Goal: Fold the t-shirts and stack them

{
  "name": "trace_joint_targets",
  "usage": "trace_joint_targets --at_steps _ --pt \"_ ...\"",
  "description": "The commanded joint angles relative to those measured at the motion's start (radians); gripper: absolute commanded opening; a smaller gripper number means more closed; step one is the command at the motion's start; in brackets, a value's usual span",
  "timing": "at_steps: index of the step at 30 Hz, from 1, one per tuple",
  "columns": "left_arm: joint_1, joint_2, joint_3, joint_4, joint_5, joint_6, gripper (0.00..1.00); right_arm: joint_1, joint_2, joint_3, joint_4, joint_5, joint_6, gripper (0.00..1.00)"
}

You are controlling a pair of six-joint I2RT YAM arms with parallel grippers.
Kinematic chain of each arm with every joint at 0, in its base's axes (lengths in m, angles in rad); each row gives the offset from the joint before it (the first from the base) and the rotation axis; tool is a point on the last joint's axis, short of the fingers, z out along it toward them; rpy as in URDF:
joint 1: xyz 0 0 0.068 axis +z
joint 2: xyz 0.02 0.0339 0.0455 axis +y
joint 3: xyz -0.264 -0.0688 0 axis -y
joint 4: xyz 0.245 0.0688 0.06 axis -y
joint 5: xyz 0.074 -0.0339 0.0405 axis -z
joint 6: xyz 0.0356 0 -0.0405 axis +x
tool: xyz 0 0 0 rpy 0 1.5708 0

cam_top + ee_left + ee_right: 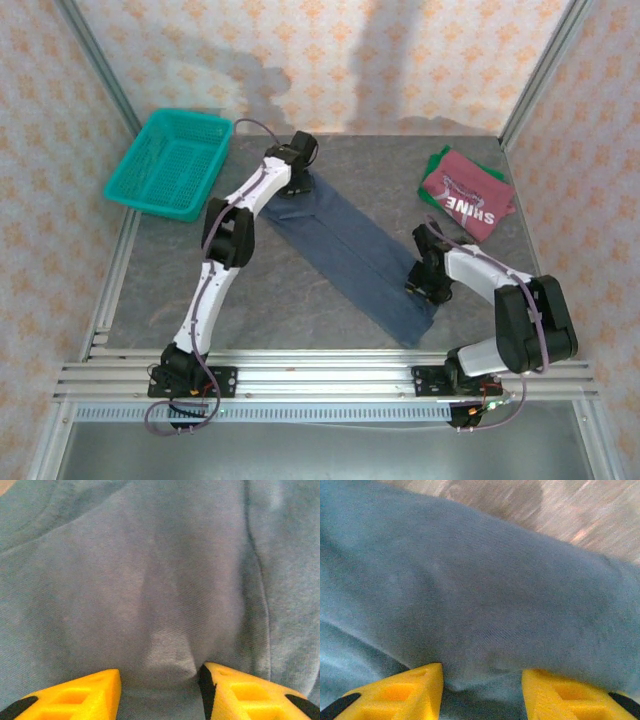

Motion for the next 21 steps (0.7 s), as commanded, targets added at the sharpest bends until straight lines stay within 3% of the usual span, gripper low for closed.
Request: trace_joint_targets --at_steps 1,6,13,21 --pt "0.012 0.151 0.229 -0.044 0.178 0.022 0.49 0.086 0.048 -0.010 0.043 -0.157 0.166 0.46" --pt "0.036 0.200 0.225 0.163 0.294 -0.049 0.50 0.230 0.098 0.018 0.136 -0.217 0.318 0.47" --pt "0.068 0.280 0.282 0.254 0.355 -0.098 0.50 0.464 0.186 0.071 0.207 -0.220 0.505 0.54" --pt "0.089 0.315 0.311 0.341 0.393 -0.126 0.53 0.527 -0.024 -0.049 0.125 -0.094 0.643 0.58"
